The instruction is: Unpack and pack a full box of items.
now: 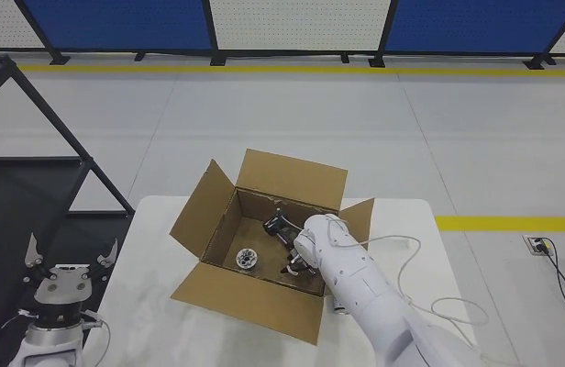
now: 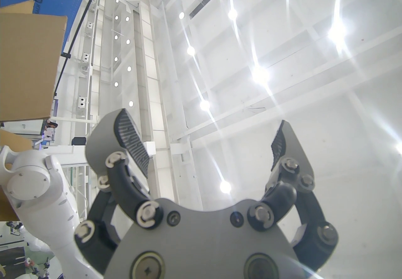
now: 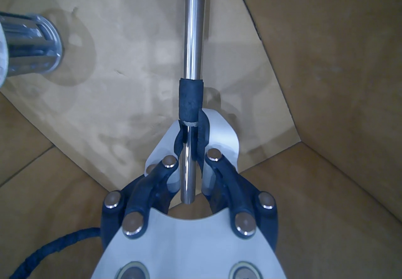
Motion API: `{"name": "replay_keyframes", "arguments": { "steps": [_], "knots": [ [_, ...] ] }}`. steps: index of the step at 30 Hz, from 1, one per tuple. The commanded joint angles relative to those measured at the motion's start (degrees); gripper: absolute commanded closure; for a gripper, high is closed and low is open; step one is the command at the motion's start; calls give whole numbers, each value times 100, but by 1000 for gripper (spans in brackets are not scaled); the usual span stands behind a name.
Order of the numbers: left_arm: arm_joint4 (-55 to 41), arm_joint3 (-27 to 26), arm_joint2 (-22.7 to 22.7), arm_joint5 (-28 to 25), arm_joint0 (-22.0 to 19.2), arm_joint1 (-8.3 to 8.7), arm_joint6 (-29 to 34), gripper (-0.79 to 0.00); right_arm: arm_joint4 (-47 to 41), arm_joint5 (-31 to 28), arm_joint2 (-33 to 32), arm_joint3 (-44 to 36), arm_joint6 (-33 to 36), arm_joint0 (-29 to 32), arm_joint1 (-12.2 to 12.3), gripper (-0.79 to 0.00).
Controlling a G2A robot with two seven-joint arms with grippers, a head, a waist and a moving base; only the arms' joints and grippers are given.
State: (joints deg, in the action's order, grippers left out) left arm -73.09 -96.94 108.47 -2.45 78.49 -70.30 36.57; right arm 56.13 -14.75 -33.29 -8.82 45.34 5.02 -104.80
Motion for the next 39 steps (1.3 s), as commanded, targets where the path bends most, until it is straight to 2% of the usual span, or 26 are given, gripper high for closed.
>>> {"name": "replay_keyframes", "arguments": {
  "steps": [1,10,16,17,18,21,32,39],
  "knots": [
    [11,-1,-5,1,1,-1,-7,-785,86,15,29,-26,66,9,2,0],
    [69,-7,-33,7,-16,-4,-28,-785,353,-354,108,-128,112,53,34,0],
    [72,10,-37,0,-25,-7,-42,-785,505,-369,150,-182,191,90,36,0],
    [77,10,-37,1,-26,-7,-45,-785,501,-371,143,-183,195,89,38,-22],
    [75,13,-36,0,-27,-7,-48,-785,493,-375,133,-186,201,88,39,-111],
    [72,14,-40,-5,-31,-9,-57,-785,479,-383,110,-200,227,75,42,-246],
    [53,52,-25,-19,-61,-12,-48,-785,343,-335,-11,-314,165,33,24,-222],
    [14,84,18,-30,-70,-13,-30,-785,188,-71,-114,-231,240,1,-12,-243]
  ]
}}
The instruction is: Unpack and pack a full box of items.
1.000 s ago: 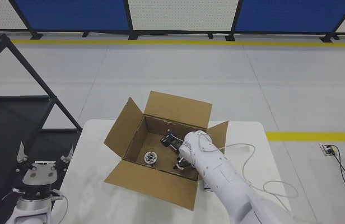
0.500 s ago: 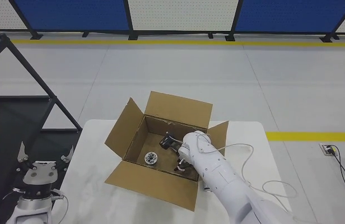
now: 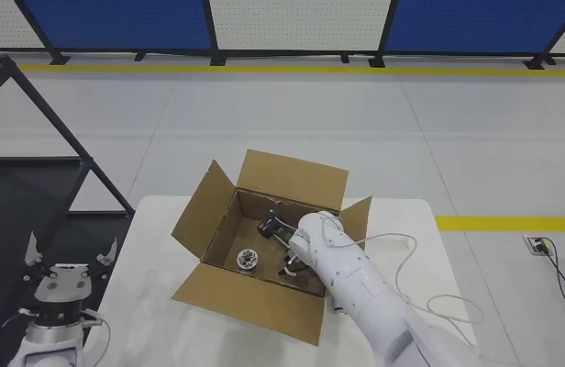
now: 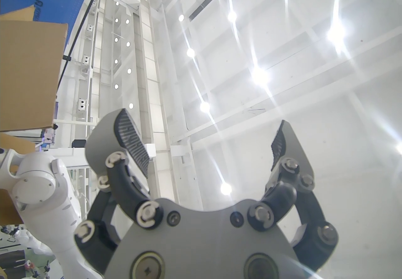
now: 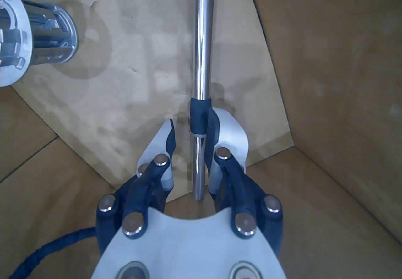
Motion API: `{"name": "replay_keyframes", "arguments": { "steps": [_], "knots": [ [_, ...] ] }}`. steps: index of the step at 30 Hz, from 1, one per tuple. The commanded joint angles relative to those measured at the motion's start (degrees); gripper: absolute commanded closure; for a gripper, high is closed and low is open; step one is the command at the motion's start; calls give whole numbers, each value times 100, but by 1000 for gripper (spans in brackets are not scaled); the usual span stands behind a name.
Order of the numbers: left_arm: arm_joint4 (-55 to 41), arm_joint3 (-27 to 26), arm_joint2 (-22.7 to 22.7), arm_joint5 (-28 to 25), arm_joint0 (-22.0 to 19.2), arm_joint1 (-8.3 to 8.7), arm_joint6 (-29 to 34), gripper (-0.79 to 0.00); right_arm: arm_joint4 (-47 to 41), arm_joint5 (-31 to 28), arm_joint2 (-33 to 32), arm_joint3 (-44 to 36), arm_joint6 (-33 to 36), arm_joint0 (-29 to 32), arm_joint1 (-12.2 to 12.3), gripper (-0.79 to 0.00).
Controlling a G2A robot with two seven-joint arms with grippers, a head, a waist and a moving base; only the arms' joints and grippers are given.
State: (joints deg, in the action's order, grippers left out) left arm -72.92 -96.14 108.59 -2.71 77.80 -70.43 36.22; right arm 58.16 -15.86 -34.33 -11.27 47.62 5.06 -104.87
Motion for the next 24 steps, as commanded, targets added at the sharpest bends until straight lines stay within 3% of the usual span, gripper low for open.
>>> {"name": "replay_keyframes", "arguments": {
  "steps": [1,10,24],
  "knots": [
    [-8,9,11,-8,-1,0,3,-785,-28,85,-21,35,23,-7,-10,-249],
    [-32,30,25,4,-7,-3,-1,-785,-135,256,-105,143,-7,10,-41,-320],
    [-43,14,67,11,-8,-4,-2,-785,-236,576,-213,225,-228,68,-72,-289]
  ]
}}
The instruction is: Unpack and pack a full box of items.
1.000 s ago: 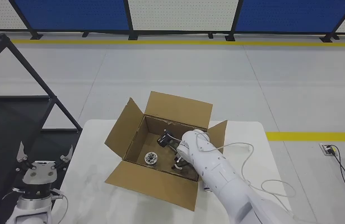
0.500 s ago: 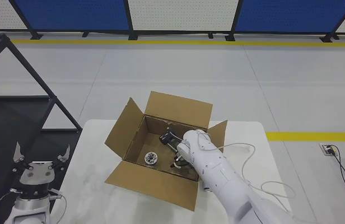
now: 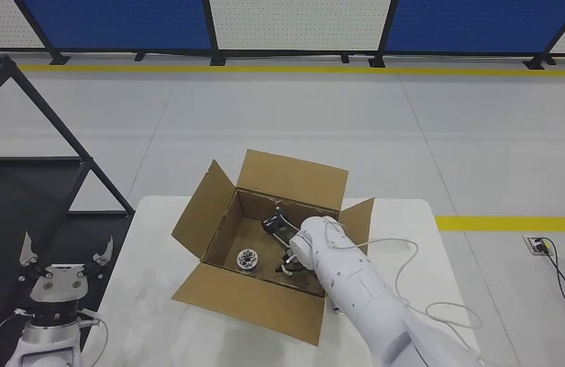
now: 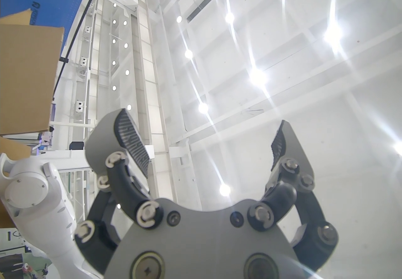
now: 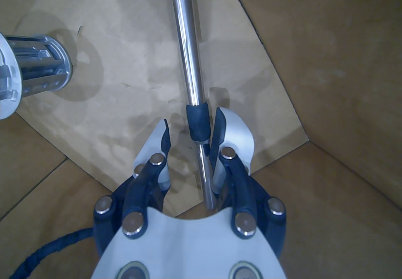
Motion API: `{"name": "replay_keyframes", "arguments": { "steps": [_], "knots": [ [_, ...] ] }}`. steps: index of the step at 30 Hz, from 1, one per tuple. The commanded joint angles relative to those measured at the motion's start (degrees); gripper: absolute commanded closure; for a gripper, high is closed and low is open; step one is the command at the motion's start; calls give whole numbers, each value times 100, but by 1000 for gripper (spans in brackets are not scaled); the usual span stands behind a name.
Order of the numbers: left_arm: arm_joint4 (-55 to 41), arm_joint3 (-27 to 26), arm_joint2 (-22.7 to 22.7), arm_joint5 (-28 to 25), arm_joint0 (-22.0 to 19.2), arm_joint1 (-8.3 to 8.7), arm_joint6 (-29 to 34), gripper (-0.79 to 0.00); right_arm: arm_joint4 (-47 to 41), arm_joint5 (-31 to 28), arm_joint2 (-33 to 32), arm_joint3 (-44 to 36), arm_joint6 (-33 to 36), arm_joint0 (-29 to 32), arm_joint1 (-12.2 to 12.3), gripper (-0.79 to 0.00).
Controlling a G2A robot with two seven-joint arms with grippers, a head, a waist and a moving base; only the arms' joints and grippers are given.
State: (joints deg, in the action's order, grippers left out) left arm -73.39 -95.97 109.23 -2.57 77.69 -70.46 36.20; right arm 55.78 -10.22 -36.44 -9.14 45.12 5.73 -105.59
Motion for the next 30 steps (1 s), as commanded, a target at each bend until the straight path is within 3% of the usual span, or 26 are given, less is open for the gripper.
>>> {"name": "replay_keyframes", "arguments": {
  "steps": [1,10,14,15,30],
  "knots": [
    [-2,-2,7,-6,4,-1,-4,-785,-3,29,-8,21,48,5,-2,-289],
    [-2,-2,7,-6,4,-1,-4,-785,-3,29,-8,21,48,5,-2,-262],
    [-2,-2,7,-6,4,-1,-4,-785,-3,29,-8,21,48,5,-2,-89],
    [-2,-2,7,-6,4,-1,-4,-785,-3,29,-8,21,48,5,-2,0],
    [8,-17,8,-40,27,-5,2,-785,27,-35,-11,-25,-109,22,-16,0]
  ]
}}
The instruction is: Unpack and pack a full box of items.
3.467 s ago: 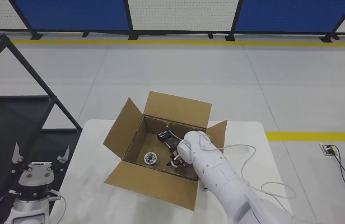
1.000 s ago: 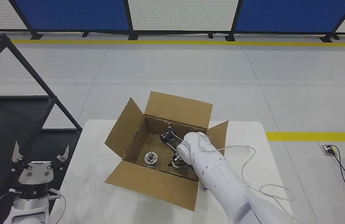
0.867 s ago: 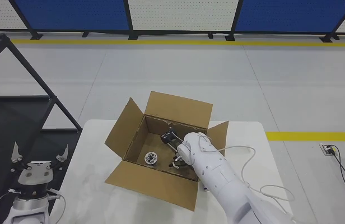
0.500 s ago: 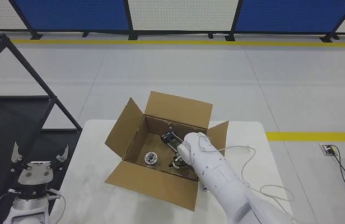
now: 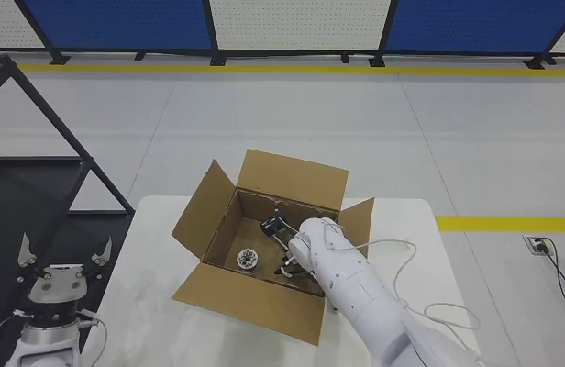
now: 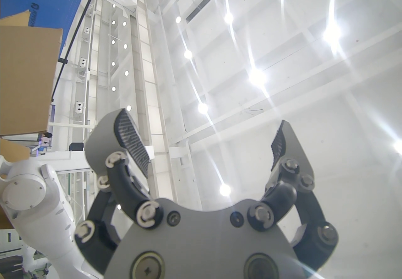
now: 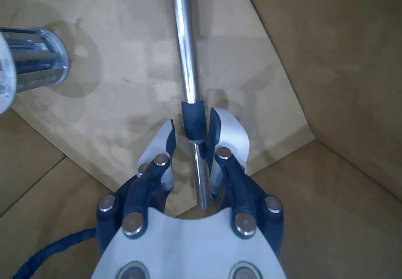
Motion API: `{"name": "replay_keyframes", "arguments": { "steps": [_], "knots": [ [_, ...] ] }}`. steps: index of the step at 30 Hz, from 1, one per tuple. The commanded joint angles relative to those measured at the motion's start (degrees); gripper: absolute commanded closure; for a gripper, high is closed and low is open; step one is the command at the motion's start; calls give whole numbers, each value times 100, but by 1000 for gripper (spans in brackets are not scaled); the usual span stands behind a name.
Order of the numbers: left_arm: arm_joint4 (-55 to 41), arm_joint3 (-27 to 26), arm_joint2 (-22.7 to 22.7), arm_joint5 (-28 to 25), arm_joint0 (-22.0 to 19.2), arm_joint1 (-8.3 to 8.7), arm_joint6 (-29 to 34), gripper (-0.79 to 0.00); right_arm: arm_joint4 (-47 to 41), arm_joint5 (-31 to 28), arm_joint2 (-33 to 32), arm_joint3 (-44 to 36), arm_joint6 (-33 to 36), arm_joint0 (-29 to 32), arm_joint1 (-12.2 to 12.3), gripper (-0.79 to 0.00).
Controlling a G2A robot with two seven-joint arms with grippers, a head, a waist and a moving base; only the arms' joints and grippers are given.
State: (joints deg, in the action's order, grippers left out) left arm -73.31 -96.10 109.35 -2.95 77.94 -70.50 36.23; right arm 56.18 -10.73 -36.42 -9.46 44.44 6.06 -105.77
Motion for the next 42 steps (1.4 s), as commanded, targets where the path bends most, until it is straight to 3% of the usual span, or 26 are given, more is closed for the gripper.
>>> {"name": "replay_keyframes", "arguments": {
  "steps": [1,2,3,31,33,37,42],
  "knots": [
    [1,-4,-6,-5,4,-2,-3,-785,-29,35,-27,11,-86,-21,4,0],
    [-3,-5,-10,0,5,-3,-5,-785,-40,49,-39,12,-128,-31,7,-185],
    [5,-5,-12,4,7,-3,-12,-785,-51,46,-52,12,-167,-42,10,-289],
    [-40,-22,33,-42,69,-19,20,-785,71,90,-100,7,-72,47,-21,-228],
    [-40,-22,33,-42,69,-19,20,-785,71,90,-100,7,-72,47,-21,-194],
    [-40,-22,33,-42,69,-19,20,-785,71,90,-100,7,-72,47,-21,0],
    [-40,-22,33,-42,69,-19,20,-785,71,90,-100,7,-72,47,-21,0]
  ]
}}
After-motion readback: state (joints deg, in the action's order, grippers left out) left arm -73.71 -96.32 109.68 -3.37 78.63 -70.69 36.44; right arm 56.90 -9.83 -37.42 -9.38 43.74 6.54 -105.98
